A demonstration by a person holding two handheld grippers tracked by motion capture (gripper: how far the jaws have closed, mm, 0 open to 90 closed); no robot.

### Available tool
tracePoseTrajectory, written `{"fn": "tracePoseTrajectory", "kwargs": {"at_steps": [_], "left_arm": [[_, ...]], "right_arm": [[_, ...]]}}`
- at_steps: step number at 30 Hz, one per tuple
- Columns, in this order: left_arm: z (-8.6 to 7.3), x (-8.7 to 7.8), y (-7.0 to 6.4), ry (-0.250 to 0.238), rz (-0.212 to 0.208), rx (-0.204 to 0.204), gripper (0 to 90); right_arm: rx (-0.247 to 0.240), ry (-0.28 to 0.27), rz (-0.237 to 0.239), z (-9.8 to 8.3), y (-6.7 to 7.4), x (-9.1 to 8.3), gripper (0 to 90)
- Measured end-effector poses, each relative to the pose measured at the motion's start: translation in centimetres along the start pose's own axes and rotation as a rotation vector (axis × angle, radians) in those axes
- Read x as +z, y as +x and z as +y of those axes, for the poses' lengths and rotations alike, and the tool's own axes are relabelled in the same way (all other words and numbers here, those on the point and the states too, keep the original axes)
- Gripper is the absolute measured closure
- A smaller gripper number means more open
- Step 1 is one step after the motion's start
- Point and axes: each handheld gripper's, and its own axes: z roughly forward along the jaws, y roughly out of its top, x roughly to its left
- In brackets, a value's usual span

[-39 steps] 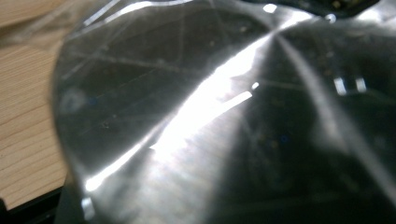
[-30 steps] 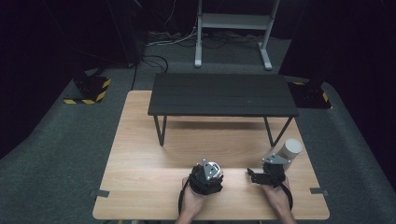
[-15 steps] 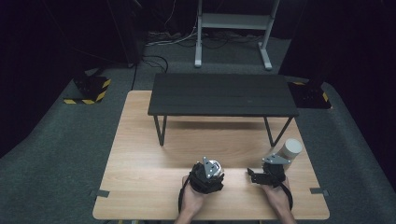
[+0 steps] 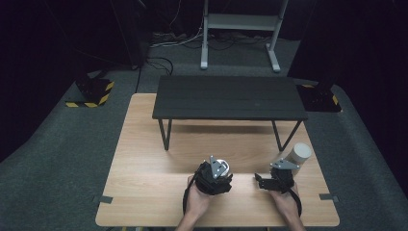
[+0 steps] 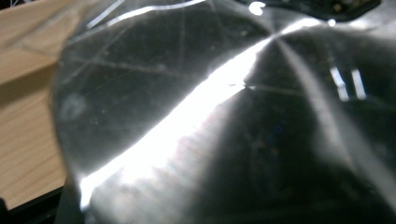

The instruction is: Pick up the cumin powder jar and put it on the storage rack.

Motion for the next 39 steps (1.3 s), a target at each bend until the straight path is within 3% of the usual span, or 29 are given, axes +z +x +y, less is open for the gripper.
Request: {"fn": "tracePoseTrajectory", "kwargs": {"at_steps": [16, 39], "left_arm": [[3.8, -2.9, 0.9, -0.022, -0.028, 0.038, 31.3], [7.5, -4.1, 2.7, -0.041, -0.092, 0.048, 31.3]], "right_arm": [[-0.001, 0.000, 0.001, 0.0, 0.0, 0.0, 12.5], [0.000, 0.000, 0.001, 0.0, 0.0, 0.0, 12.4]]}}
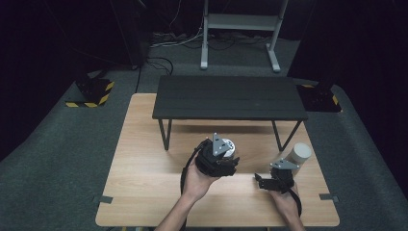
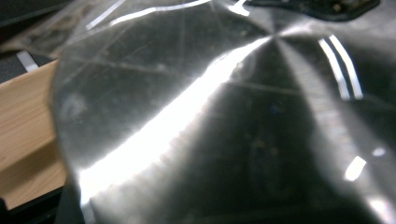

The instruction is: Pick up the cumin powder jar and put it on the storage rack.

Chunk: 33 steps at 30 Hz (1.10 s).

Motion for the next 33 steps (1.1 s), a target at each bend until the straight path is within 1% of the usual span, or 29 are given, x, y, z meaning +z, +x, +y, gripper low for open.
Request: {"fn": "tracePoseTrajectory", "kwargs": {"at_steps": [8, 11, 16, 20, 26, 28, 32, 33], "left_arm": [[1.2, -0.5, 0.5, -0.006, -0.008, 0.005, 31.3], [1.8, -0.7, 0.8, -0.011, -0.017, 0.010, 31.3], [2.4, -0.9, 1.0, -0.018, -0.026, 0.016, 31.3], [3.0, -1.1, 1.5, -0.027, -0.037, 0.013, 31.3], [3.8, -1.4, 2.1, -0.033, -0.037, 0.010, 31.3], [4.3, -1.6, 2.3, -0.037, -0.033, 0.013, 31.3], [5.0, -1.7, 2.5, -0.042, -0.024, 0.019, 31.3], [5.4, -1.8, 2.8, -0.046, -0.021, 0.021, 31.3]], "right_arm": [[-0.001, 0.000, 0.000, 0.0, 0.0, 0.0, 12.4], [0.000, 0.000, 0.000, 0.0, 0.0, 0.0, 12.3], [-0.002, 0.000, 0.002, 0.0, 0.0, 0.0, 12.2], [-0.003, 0.001, 0.005, 0.0, -0.1, 0.0, 11.8], [-0.004, 0.001, 0.005, 0.0, -0.1, 0.0, 11.7], [-0.006, 0.001, 0.005, 0.0, -0.1, 0.0, 11.7], [-0.002, 0.002, 0.005, 0.0, 0.0, 0.0, 11.7], [-0.002, 0.002, 0.005, 0.0, 0.0, 0.0, 11.7]]}}
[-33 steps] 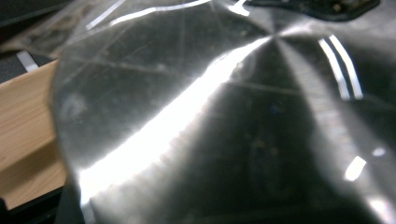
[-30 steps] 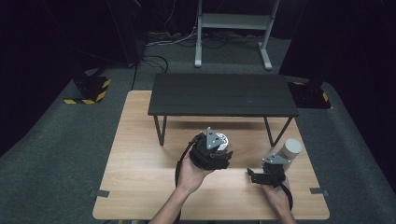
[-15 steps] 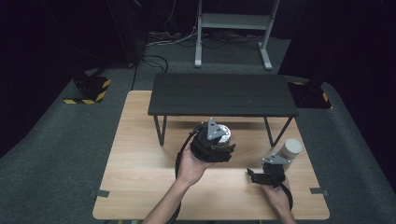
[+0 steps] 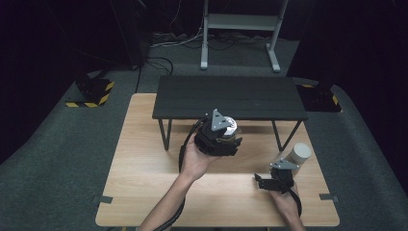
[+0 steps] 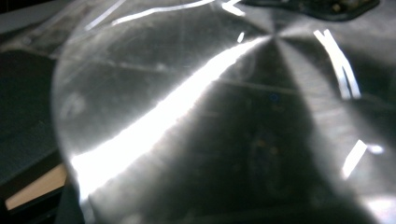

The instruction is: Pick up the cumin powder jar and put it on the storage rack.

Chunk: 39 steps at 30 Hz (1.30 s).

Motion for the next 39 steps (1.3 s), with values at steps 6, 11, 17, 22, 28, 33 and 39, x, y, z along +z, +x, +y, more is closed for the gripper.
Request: {"fn": "tracePoseTrajectory", "kwargs": {"at_steps": [6, 11, 17, 22, 28, 33, 39], "left_arm": [[1.0, 0.0, 0.8, -0.006, 0.004, -0.006, 31.3], [2.2, 0.1, 1.4, -0.009, 0.017, -0.004, 31.3], [3.0, 0.4, 2.0, -0.014, 0.022, -0.006, 31.3], [3.3, 0.6, 2.5, -0.013, 0.025, -0.015, 31.3], [3.8, 1.2, 3.3, -0.017, 0.038, -0.029, 31.3], [4.0, 1.9, 3.8, -0.022, 0.058, -0.040, 31.3], [4.4, 3.4, 4.5, -0.015, 0.103, -0.051, 31.3]], "right_arm": [[0.000, 0.000, 0.000, 0.0, 0.0, 0.0, 11.7], [0.001, 0.000, 0.000, 0.0, 0.0, 0.0, 11.7], [-0.002, -0.001, 0.000, 0.0, 0.0, 0.0, 11.6], [-0.002, -0.001, 0.000, 0.0, 0.0, 0.0, 11.7], [-0.001, -0.001, 0.000, 0.0, 0.0, 0.0, 11.7], [0.001, -0.001, 0.001, 0.0, 0.0, 0.0, 11.7], [0.004, -0.002, 0.001, -0.1, 0.0, -0.1, 11.6]]}}
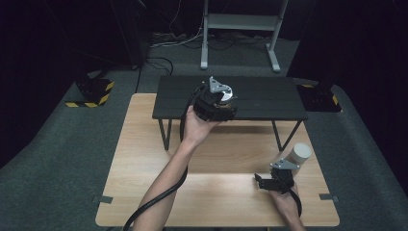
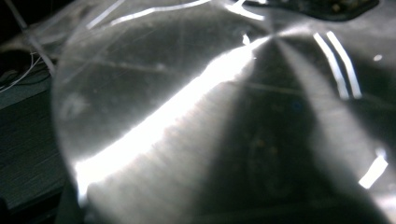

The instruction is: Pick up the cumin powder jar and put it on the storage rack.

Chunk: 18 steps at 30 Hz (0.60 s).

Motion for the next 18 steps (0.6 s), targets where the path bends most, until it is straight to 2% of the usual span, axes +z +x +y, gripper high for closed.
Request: {"fn": "tracePoseTrajectory", "kwargs": {"at_steps": [4, 12, 18], "left_arm": [[0.2, 0.8, 0.3, 0.002, 0.014, -0.013, 31.3], [1.1, 2.2, 0.7, 0.024, 0.034, 0.004, 31.3], [1.1, 3.3, 1.6, 0.028, 0.057, -0.025, 31.3]], "right_arm": [[0.002, 0.000, 0.001, 0.0, 0.0, 0.0, 11.7], [0.014, -0.002, 0.002, -0.1, 0.0, -0.1, 11.6], [0.012, -0.001, 0.001, -0.1, 0.0, -0.1, 11.6]]}}
